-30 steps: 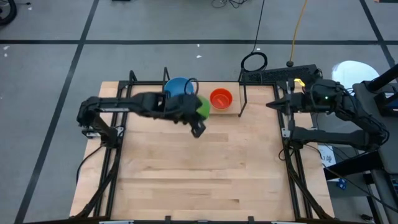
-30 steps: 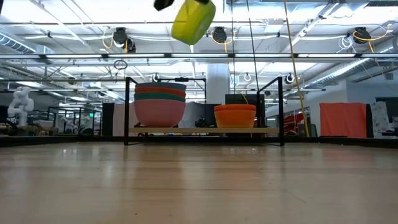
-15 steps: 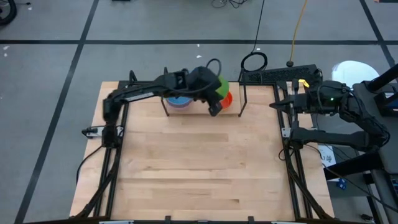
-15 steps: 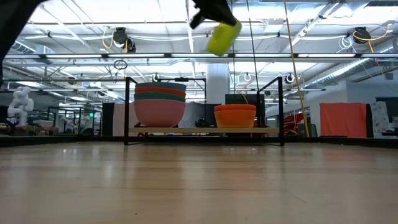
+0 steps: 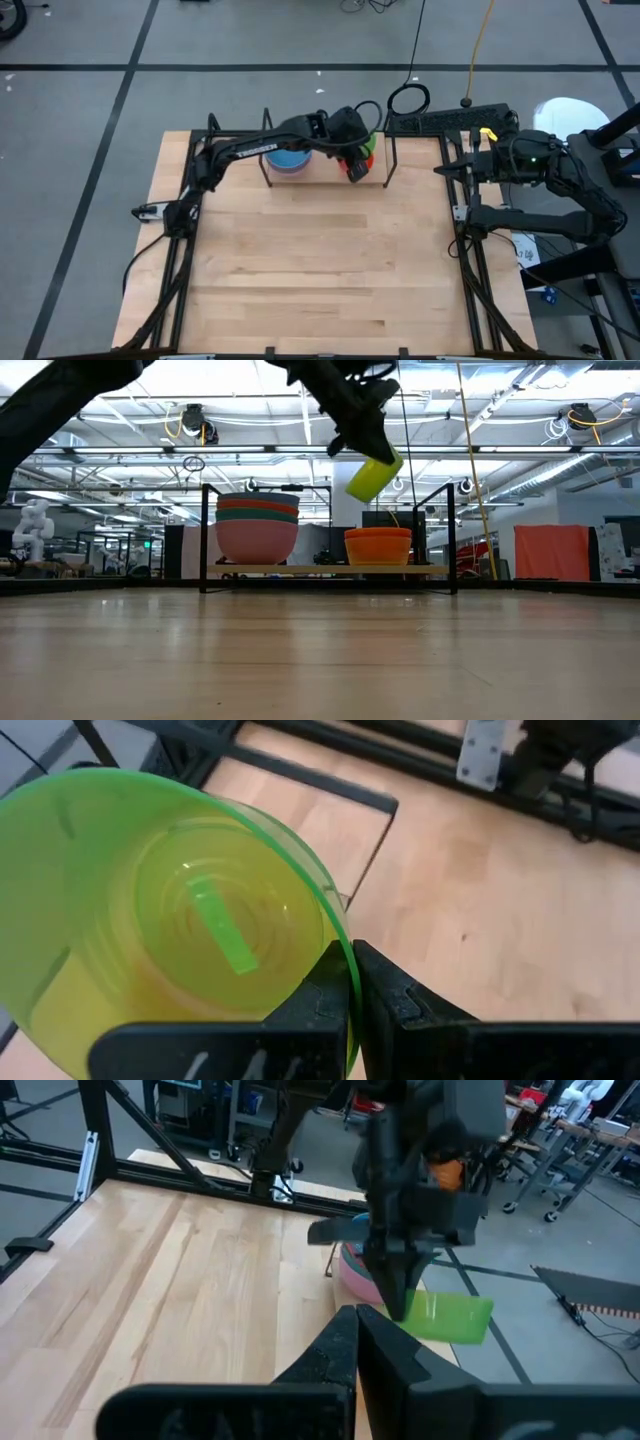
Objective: Place and stack bowls onto a shelf
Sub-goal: Stack the green bowl on top of the orange bowl on the shelf
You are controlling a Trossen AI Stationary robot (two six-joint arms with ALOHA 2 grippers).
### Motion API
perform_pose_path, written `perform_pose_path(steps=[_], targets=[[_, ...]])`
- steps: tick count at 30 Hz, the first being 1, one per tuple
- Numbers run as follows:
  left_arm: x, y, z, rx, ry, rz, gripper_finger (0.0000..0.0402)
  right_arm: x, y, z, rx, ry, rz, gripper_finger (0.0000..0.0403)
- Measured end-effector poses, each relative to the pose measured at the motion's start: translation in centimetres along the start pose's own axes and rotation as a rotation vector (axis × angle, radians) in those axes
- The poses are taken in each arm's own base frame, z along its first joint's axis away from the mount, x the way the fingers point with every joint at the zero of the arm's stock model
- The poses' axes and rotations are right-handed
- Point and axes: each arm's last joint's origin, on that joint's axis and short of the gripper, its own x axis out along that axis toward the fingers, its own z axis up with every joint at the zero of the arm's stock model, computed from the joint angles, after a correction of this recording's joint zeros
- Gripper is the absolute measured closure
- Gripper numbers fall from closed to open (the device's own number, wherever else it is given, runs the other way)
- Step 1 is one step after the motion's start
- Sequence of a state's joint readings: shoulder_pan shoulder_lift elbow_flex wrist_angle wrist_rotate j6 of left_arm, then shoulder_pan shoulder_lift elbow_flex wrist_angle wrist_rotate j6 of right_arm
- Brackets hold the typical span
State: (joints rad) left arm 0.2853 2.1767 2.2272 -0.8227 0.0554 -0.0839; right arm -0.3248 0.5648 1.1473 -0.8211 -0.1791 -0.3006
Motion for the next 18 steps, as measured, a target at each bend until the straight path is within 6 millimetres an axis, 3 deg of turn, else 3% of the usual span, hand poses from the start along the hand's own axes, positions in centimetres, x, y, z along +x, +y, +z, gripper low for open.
perform_pose_path(steps=[18], targets=[[5.1,2.2,-2.8,0.013,0.172,0.012,0.0398,0.0,0.0,0.0,-0.028,0.001,-0.001,0.0403]])
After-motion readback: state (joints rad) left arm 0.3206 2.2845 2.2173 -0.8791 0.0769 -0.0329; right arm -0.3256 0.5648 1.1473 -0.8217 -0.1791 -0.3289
